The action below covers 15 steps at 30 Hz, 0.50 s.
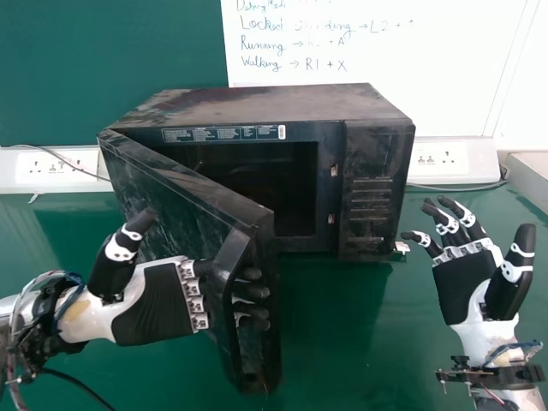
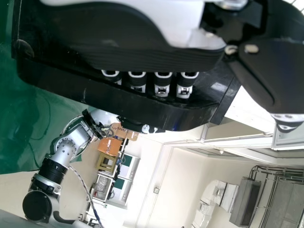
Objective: Open the door of oven
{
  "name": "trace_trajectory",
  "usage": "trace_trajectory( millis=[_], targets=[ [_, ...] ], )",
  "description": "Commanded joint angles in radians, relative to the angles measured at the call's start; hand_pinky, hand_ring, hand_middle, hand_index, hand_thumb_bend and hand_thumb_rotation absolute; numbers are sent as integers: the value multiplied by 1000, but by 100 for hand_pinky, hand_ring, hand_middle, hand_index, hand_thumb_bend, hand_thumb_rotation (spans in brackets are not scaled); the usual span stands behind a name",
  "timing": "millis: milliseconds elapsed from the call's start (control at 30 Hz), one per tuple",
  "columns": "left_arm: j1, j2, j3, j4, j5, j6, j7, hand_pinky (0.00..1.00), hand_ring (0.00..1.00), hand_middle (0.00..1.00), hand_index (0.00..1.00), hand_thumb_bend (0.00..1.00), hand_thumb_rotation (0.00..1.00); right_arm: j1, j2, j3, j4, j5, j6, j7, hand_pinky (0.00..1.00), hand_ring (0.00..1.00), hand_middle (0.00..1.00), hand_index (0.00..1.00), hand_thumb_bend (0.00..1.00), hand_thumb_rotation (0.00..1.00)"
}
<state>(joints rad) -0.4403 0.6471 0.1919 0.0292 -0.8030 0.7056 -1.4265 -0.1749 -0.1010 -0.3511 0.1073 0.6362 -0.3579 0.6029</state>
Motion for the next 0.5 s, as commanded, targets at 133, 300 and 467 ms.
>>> trace_trajectory(
  millis=[133, 300, 467],
  targets=[
    [17, -46, 48, -91, -208, -188, -188, 50, 61, 67, 75, 93, 61, -13, -13, -4, -1, 2, 1, 1, 81, 90, 98, 99, 100, 89],
    [124, -33, 79, -117, -285, -235, -188, 44, 60, 68, 74, 72, 29, -19, -18, -4, 6, 2, 2, 3, 81, 91, 98, 99, 100, 88],
    [170, -32, 240, -216, -284, -296, -177, 36, 49, 59, 69, 99, 81, -25, -25, -7, 11, 2, 2, 3, 81, 91, 98, 99, 100, 88]
  ],
)
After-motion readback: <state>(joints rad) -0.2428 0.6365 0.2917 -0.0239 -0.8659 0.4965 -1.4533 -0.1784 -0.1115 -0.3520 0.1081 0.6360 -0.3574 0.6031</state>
